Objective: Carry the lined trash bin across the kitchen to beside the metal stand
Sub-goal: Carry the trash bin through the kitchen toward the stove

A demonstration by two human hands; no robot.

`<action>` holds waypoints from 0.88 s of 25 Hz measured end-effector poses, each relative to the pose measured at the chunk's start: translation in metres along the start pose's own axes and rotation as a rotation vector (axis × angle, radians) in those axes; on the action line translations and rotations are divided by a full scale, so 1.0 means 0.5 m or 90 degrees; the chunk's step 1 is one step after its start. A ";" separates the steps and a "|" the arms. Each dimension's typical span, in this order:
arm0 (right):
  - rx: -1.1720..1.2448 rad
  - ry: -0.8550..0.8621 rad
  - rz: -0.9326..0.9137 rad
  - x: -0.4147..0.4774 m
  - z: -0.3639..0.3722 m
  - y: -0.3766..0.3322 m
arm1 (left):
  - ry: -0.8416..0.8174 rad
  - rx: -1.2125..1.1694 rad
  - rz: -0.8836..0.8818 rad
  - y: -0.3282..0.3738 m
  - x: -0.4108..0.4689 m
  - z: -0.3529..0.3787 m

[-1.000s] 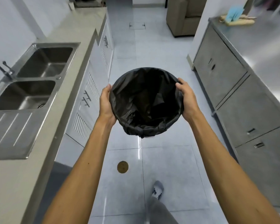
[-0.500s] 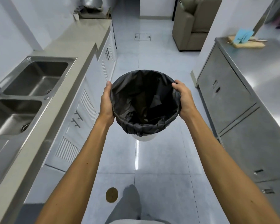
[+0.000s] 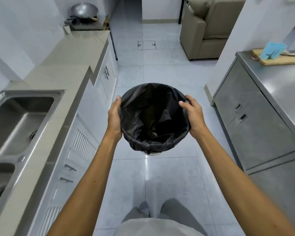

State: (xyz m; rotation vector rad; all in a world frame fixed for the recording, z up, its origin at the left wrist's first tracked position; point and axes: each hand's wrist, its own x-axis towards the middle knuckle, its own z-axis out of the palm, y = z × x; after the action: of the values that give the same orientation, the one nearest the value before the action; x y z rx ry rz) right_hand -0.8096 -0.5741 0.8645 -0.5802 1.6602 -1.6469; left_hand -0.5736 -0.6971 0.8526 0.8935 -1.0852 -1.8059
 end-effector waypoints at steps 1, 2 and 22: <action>-0.014 0.014 -0.001 0.053 0.003 -0.001 | -0.001 0.028 -0.004 -0.001 0.060 0.012; -0.026 0.022 -0.005 0.107 0.005 -0.004 | 0.003 0.058 0.000 -0.001 0.119 0.027; -0.158 -0.018 -0.002 1.307 0.064 -0.166 | 0.073 0.057 0.022 -0.017 1.257 0.352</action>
State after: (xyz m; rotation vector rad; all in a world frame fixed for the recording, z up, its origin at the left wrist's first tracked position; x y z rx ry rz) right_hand -1.2198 -1.0899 0.8347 -0.7233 1.8572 -1.4369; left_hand -0.9833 -1.2036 0.8140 1.0123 -1.1088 -1.6681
